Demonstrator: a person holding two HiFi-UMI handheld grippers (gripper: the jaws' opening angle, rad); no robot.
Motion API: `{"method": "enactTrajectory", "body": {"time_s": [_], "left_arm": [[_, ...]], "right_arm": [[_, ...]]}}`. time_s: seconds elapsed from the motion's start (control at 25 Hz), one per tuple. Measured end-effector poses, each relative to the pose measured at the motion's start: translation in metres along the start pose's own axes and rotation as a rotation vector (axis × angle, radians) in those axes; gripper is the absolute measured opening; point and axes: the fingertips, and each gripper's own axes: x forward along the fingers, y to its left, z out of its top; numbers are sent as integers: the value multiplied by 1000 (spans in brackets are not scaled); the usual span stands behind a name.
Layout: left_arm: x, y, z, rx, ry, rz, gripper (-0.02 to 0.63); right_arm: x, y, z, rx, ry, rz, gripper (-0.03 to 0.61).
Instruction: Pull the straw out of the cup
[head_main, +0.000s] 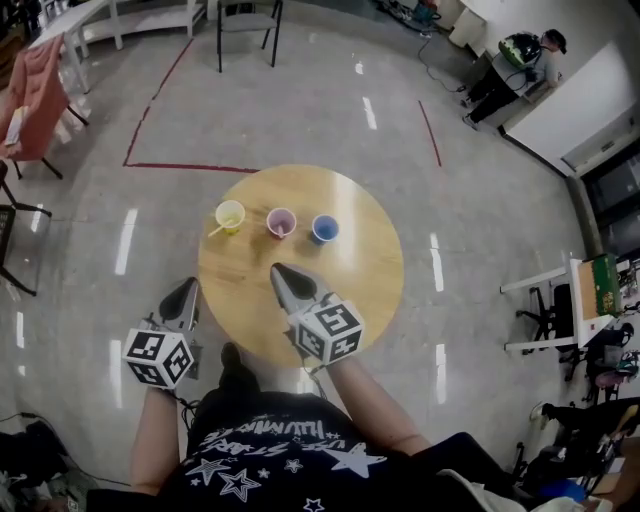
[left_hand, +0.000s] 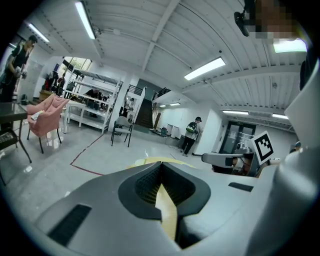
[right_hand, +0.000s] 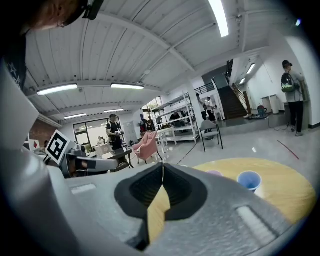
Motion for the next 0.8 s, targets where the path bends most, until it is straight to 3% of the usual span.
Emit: {"method": "enactTrajectory", "body": {"time_s": [0.2, 0.28, 0.4, 0.48, 0.64, 0.8], "left_arm": [[1, 28, 7, 0, -3, -1, 6], [1, 37, 7, -5, -1, -4, 6], [5, 51, 8, -10, 6, -12, 6], [8, 58, 9, -8, 10, -22, 6], [12, 73, 17, 6, 12, -33, 6], [16, 92, 25, 12, 12, -34, 6]], "right_arm": [[32, 15, -1, -22, 22, 32, 6], [42, 21, -2, -9, 19, 51, 110], [61, 26, -9, -53, 57, 52, 129], [73, 29, -14, -73, 83, 54, 174], [95, 33, -19, -53, 105, 59, 179], [119, 32, -24, -143, 145, 34, 184]]}}
